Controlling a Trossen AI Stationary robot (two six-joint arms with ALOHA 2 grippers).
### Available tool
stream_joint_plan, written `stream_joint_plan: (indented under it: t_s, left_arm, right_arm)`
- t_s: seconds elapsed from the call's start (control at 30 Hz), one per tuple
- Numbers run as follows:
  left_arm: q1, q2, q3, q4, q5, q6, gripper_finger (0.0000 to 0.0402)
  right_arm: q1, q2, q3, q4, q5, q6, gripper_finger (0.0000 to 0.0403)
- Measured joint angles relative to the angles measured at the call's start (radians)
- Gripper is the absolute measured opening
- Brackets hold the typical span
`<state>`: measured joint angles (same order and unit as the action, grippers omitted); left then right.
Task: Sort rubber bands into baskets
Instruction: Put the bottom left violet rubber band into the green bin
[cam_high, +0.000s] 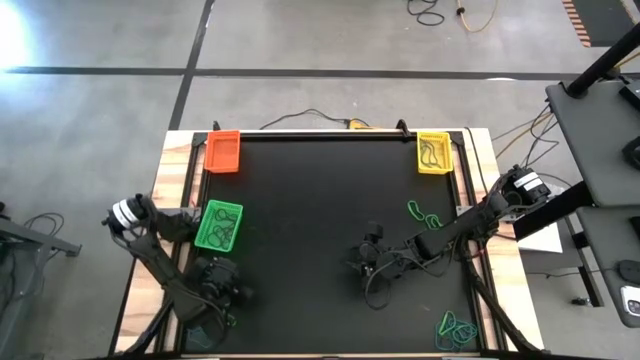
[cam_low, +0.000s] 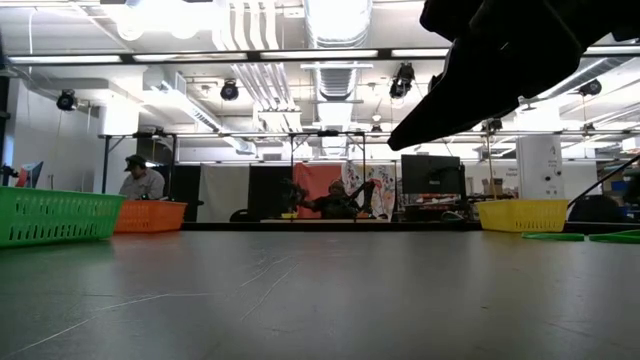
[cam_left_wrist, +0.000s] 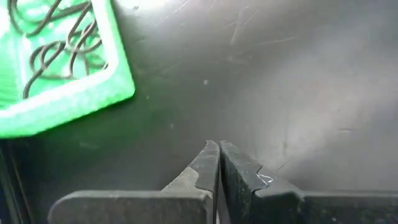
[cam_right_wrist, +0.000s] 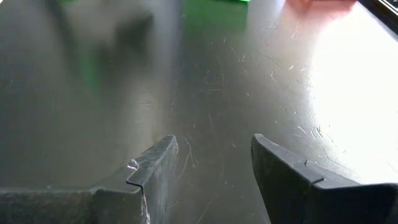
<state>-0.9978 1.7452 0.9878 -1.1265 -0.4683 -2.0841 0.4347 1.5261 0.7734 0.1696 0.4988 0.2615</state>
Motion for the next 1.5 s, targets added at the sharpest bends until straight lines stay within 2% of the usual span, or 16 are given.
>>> stream_joint_plan:
  t_s: [0.13,0.23,0.33,0.57,0.7,0.8,1.5]
  left_arm:
    - [0.015,-0.029,0.004,0.019,0.019,0.087,0.0000]
    - [0.008,-0.046,0.010,0.018,0.065,0.081,0.0000]
    - [-0.029,-0.047,0.023,0.024,0.066,0.077,0.0008]
    - [-0.143,-0.047,0.018,0.027,0.121,-0.061,0.0074]
    - [-0.149,-0.047,0.001,0.053,0.128,-0.112,0.0117]
    - [-0.149,-0.047,-0.014,0.106,0.127,-0.102,0.0132]
    - [-0.150,-0.051,-0.139,0.264,0.106,-0.118,0.0083]
  right_arm:
    - [0.000,0.000,-0.001,0.000,0.000,0.000,0.0199]
    - [0.000,0.000,-0.003,-0.005,-0.001,0.000,0.0199]
    - [0.001,0.000,-0.008,-0.005,-0.002,0.014,0.0199]
    - [0.001,0.000,-0.033,-0.007,-0.004,0.059,0.0199]
    - [0.001,0.000,-0.043,0.000,-0.004,0.069,0.0199]
    - [0.001,0.000,-0.043,0.012,-0.002,0.066,0.0199]
    - [-0.001,0.000,-0.043,0.030,-0.002,0.053,0.0199]
